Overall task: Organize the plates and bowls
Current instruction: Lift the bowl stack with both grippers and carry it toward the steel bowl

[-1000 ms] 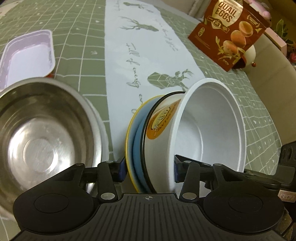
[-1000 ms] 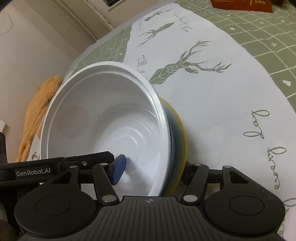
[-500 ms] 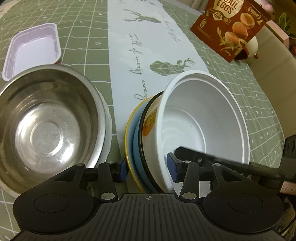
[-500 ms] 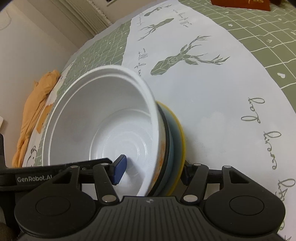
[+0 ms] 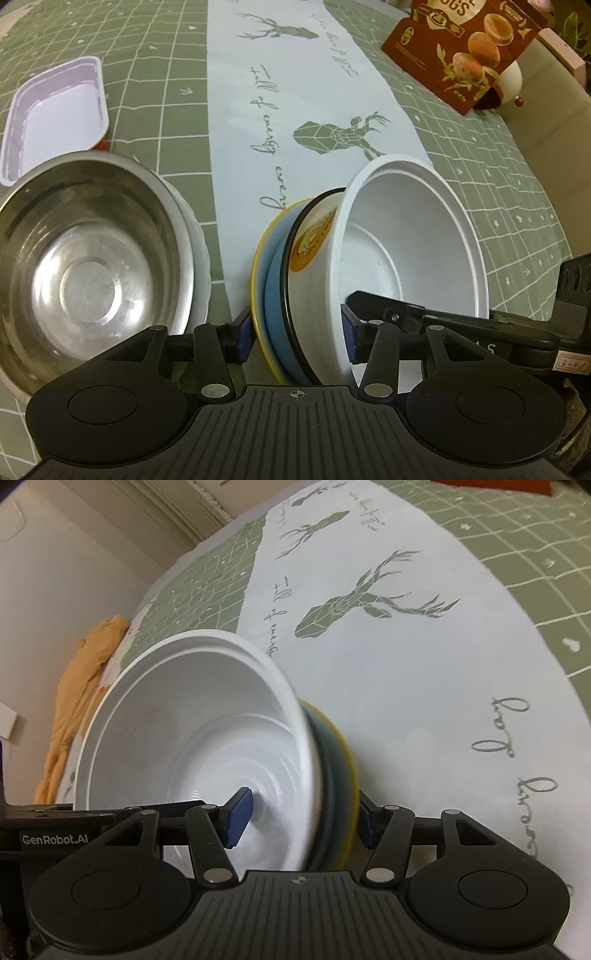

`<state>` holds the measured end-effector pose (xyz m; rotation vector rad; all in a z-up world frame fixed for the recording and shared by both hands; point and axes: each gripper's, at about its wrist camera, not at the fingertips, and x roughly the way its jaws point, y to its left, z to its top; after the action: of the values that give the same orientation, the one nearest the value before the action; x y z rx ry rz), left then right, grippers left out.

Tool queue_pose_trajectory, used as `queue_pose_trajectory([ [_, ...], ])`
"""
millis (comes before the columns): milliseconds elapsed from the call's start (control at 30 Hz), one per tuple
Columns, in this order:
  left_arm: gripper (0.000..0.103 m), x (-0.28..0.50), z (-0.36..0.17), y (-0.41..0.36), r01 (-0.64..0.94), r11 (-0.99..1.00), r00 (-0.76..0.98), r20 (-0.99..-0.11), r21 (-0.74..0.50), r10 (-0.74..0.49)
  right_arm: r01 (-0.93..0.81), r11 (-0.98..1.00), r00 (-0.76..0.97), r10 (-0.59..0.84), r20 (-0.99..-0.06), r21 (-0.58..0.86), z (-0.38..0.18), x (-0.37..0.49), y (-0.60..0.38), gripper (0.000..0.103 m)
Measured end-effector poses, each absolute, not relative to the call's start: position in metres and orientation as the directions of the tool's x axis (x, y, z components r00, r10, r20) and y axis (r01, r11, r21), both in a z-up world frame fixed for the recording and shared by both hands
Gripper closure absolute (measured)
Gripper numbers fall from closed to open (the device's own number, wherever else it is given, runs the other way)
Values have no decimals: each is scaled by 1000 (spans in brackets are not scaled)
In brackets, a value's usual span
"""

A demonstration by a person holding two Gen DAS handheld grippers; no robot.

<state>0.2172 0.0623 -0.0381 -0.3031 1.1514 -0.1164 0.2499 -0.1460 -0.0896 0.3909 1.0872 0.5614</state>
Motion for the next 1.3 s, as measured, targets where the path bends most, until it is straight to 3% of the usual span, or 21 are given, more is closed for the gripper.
queue_pose_trajectory([
  [600, 47, 243, -32, 38, -4, 986, 347, -925, -164, -153, -223, 739, 288, 673, -681, 636, -100, 262, -158, 45],
  [1300, 47, 236, -33, 57, -41, 963, 344, -908, -267, -237, -183, 795, 307, 605, -735, 578, -84, 254, -142, 44],
])
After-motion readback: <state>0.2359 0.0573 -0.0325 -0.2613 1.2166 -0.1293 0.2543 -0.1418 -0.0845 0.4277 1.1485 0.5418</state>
